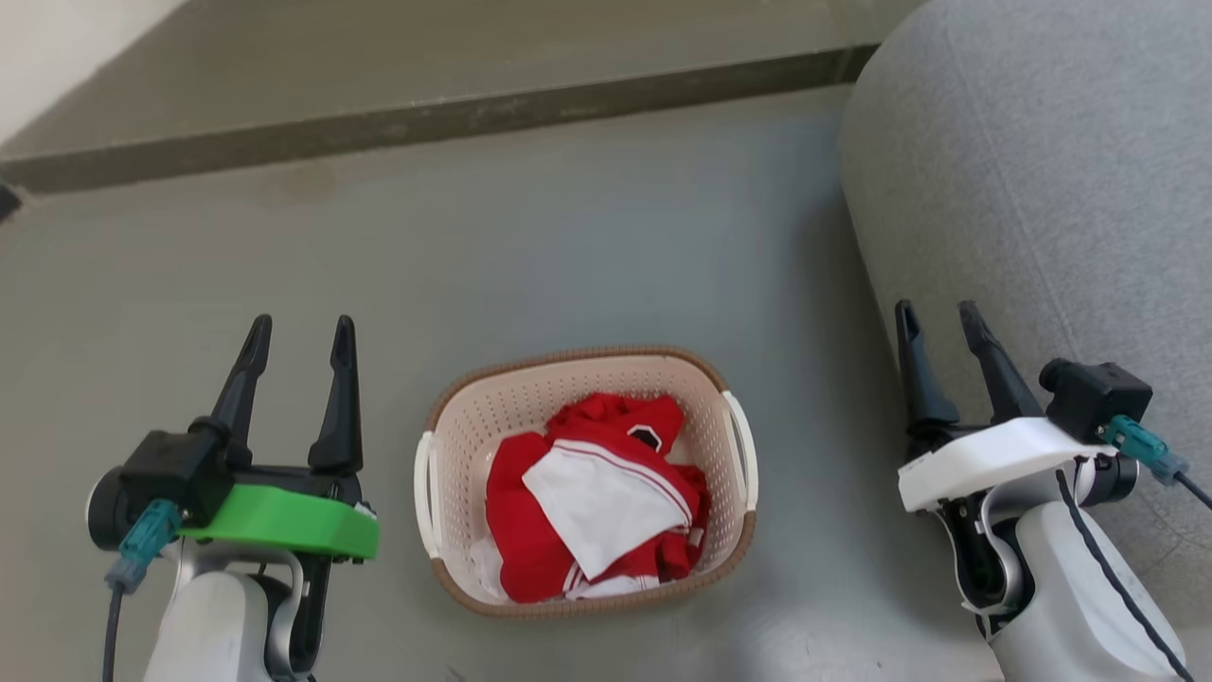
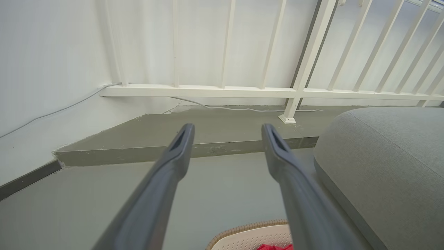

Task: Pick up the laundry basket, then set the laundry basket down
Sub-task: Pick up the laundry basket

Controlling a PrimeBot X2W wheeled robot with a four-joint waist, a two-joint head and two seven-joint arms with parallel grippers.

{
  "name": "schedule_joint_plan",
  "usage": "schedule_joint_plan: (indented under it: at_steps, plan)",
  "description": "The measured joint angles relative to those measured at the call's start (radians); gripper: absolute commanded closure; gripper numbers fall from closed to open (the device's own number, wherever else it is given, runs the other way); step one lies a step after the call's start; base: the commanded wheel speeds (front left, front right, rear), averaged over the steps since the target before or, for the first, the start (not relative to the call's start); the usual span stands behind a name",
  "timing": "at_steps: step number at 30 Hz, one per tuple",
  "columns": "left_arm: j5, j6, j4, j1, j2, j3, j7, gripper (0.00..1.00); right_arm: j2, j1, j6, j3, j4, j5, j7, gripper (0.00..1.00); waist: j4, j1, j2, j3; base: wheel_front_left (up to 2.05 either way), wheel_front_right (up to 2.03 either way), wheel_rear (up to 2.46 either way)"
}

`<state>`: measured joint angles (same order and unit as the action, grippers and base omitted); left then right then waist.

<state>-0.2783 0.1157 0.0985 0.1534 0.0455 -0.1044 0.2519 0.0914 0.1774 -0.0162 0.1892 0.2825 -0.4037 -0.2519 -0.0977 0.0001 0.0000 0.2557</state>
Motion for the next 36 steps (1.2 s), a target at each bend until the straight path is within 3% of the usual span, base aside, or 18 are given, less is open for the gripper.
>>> schedule_joint_plan:
  at_steps: [26,36]
  plan:
    - [-0.009,0.008,0.277,0.173,0.018,-0.034,0.000,0.00,-0.025,0.175,-0.036,0.019,0.229,0.000,0.000,0.00,0.000,0.0001,0.0000,0.278,0.00,0.00,0.00]
    - [-0.020,0.009,0.440,0.286,0.041,-0.108,-0.005,0.00,-0.030,0.296,-0.047,0.068,0.360,0.000,0.000,0.00,0.010,0.0001,0.0000,0.394,0.00,0.00,0.00]
